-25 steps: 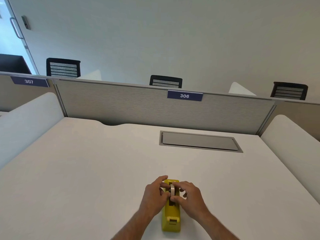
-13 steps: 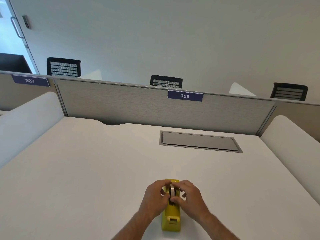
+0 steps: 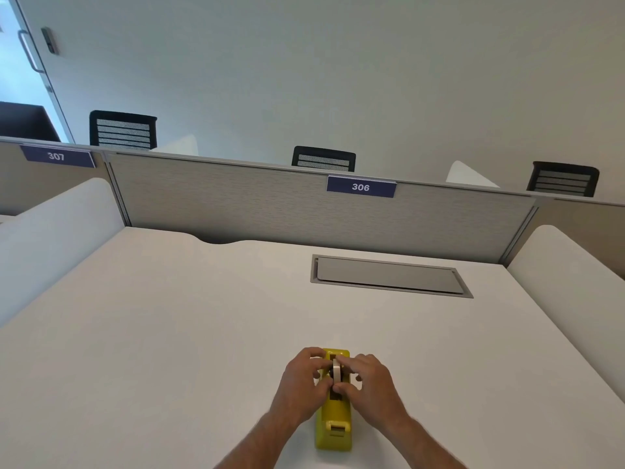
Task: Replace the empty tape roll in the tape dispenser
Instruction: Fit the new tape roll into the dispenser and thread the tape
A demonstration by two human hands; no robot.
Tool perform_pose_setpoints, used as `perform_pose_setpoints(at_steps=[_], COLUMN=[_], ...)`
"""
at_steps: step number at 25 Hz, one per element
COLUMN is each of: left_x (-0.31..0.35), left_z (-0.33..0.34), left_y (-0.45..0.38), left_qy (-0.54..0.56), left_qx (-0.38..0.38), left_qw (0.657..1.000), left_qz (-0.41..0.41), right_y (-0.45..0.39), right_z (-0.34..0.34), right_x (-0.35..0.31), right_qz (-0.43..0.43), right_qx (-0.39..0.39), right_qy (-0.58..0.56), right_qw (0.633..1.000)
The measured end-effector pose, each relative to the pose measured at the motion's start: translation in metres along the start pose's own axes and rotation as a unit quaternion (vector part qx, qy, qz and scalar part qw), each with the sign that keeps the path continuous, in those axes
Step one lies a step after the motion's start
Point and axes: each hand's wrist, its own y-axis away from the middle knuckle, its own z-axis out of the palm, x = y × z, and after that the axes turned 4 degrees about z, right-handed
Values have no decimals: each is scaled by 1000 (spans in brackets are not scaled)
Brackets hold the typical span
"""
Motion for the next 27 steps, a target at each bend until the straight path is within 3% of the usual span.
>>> perform_pose_setpoints(at_steps=[11,16,27], left_x=[-3,-4,-13], left_z=[-1,0,1], left_y=[-2,-2,6], left_qy=[-33,-20,8], left_qx=[-6,-5,-53], left_qw=[999,1000,998], left_qz=[6,9,19], right_y=[1,3,3], right_z=[-6,-3,-9], right_x=[-2,4,5], right_qz=[-142,-105,-116], right_qx=[20,23,-5], right_qy=[138,89,82], right_qw=[980,990,990])
